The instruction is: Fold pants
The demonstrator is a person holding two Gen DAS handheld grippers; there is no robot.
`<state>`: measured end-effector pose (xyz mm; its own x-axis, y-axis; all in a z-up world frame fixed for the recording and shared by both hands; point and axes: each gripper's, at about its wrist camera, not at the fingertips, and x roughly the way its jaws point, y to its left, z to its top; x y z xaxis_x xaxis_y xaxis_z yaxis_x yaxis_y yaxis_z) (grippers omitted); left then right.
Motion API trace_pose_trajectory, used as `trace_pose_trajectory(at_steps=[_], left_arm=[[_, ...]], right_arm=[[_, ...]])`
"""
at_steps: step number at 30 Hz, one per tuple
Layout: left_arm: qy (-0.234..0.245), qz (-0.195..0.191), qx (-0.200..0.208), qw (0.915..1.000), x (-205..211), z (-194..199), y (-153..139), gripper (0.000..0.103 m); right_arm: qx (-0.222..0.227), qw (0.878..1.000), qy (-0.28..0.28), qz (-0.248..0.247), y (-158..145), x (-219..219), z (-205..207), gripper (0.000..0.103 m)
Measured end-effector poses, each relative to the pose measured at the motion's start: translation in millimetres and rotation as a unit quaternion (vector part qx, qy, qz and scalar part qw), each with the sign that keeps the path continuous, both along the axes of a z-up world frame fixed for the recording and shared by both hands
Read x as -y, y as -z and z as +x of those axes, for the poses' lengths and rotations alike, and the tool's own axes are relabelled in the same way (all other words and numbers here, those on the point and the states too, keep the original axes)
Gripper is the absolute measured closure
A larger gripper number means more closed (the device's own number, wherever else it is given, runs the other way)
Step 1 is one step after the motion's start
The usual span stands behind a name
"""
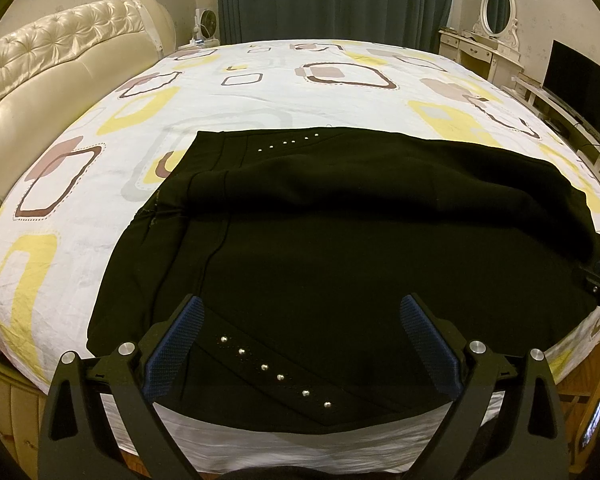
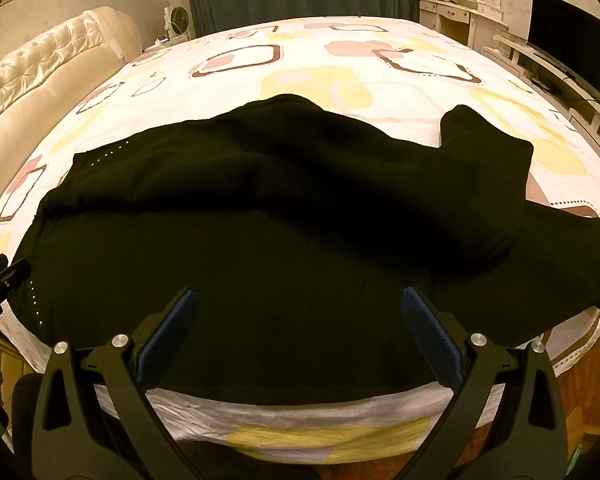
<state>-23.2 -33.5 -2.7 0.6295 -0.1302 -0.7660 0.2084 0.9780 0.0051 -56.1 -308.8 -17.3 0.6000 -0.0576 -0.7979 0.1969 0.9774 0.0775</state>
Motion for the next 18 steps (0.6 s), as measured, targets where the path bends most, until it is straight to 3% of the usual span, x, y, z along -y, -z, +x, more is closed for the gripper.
trace_pose_trajectory(at_steps=[18], left_arm=[[0.000, 0.001, -0.002, 1.0000, 0.7, 0.2, 1.1, 0.005]], right_arm=[[-0.002, 1.000, -0.002, 0.000, 2.8, -2.6, 0.1, 0.002]])
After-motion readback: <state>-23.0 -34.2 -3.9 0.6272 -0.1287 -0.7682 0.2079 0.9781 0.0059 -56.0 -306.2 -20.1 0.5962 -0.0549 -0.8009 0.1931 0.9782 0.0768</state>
